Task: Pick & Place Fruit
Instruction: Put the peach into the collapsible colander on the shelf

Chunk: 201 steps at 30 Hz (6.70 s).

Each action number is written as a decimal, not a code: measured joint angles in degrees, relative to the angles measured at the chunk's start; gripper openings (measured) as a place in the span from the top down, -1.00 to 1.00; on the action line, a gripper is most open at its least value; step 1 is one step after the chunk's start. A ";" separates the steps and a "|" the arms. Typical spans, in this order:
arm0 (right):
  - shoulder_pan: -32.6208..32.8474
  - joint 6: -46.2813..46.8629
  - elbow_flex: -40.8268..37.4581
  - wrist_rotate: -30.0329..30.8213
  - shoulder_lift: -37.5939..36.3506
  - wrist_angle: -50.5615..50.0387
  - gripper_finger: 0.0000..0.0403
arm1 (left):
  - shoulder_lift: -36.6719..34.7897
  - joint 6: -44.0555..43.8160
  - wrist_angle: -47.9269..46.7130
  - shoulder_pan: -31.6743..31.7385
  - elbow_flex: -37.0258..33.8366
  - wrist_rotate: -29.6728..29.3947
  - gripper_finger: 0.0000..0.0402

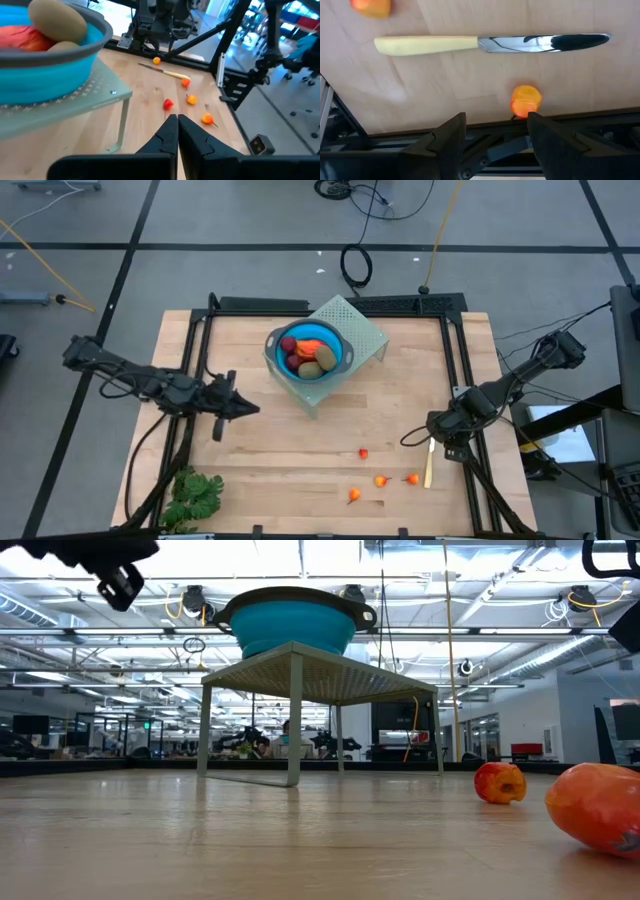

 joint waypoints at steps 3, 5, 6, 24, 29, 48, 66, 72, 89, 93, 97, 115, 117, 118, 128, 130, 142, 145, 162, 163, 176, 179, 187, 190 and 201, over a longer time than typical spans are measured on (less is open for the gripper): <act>0.00 -0.26 -0.04 0.06 0.00 -0.07 -0.03 | -4.09 -0.06 0.07 0.00 -2.41 0.21 0.99; 0.00 -0.41 -0.53 0.20 -0.02 0.17 -0.03 | -6.47 0.25 -0.04 0.00 -3.75 0.32 0.97; 0.00 -0.33 -0.95 0.22 0.00 0.51 -0.03 | -7.53 0.57 -0.21 0.00 -4.29 0.30 0.95; 0.00 7.14 -6.10 -1.30 0.11 7.58 -0.03 | -13.18 1.19 -4.95 0.00 -5.95 0.34 0.96; 0.00 8.85 -6.10 -1.24 0.12 7.82 -0.03 | -13.18 1.25 -4.94 0.00 -5.95 0.34 0.97; 0.00 19.65 -6.19 -1.85 0.13 15.90 -0.03 | -13.18 1.40 -4.93 0.00 -5.95 0.39 0.90; -0.05 28.56 -6.14 -4.47 0.04 17.01 -0.03 | -13.18 -0.24 -4.93 0.00 -5.95 0.38 0.90; -0.05 34.33 -6.12 -4.23 0.04 16.42 -0.03 | -13.18 -0.48 -4.93 0.00 -5.95 0.34 0.90; -0.11 39.14 -2.27 3.14 2.18 4.82 -0.03 | -13.18 -1.74 -5.76 0.00 -5.95 0.30 0.90; -0.10 35.90 -2.31 1.11 6.19 4.73 -0.03 | -13.18 -1.49 -5.79 0.00 -5.95 0.28 0.90; -0.05 30.07 -2.38 -0.59 10.69 4.96 -0.03 | -13.18 -1.43 -5.80 0.00 -5.95 0.26 0.90; -0.24 13.57 0.12 1.52 15.96 2.36 -0.03 | -13.18 -3.75 -5.66 0.07 -5.95 -1.76 0.90; -0.24 12.77 0.20 0.22 15.96 1.95 -0.03 | -13.17 -4.20 -5.67 0.07 -5.95 -1.75 0.90; -0.24 12.54 0.20 -0.05 15.96 1.53 -0.03 | -13.18 -4.61 -5.67 0.07 -5.95 -1.75 0.90; -0.05 10.32 0.31 -2.97 15.96 0.50 -0.03 | -13.17 -4.79 -5.63 0.07 -5.95 -3.03 0.90; 0.39 9.74 0.31 -3.14 15.96 0.44 -0.03 | -13.16 -4.80 -5.63 0.07 -5.95 -3.20 0.90; 1.81 10.51 0.15 -6.03 16.94 1.64 -0.03 | -13.18 -4.82 -5.63 0.07 -5.95 -3.28 0.91; 2.48 10.58 0.13 -6.06 18.68 1.95 -0.03 | -13.16 -4.84 -5.44 0.07 -5.95 -3.28 0.91; 3.76 10.28 0.15 -5.75 28.58 10.88 -0.03 | -13.12 -4.87 -4.30 0.07 -5.95 -3.33 0.91; 3.76 10.37 0.15 -5.73 28.63 11.52 -0.03 | -13.12 -4.92 -4.30 0.07 -5.95 -3.34 0.91; 3.32 13.36 0.15 -4.26 28.61 17.22 -0.03 | -13.12 -4.95 -3.86 0.07 -5.95 -3.33 0.91; 3.32 12.84 0.15 -4.23 28.61 17.34 -0.03 | -13.12 -4.93 -3.86 0.07 -5.95 -3.33 0.91; 3.36 11.32 -0.30 -2.77 28.51 17.92 -0.03 | -13.12 -4.93 -3.88 0.05 -5.95 -3.32 0.91; 3.34 11.69 -0.84 -2.86 28.45 18.08 -0.03 | -13.12 -4.93 -3.90 0.05 -5.95 -3.31 0.91; 3.34 11.91 -1.16 -2.89 28.46 18.36 -0.03 | -13.12 -4.93 -3.95 0.06 -5.95 -3.28 0.91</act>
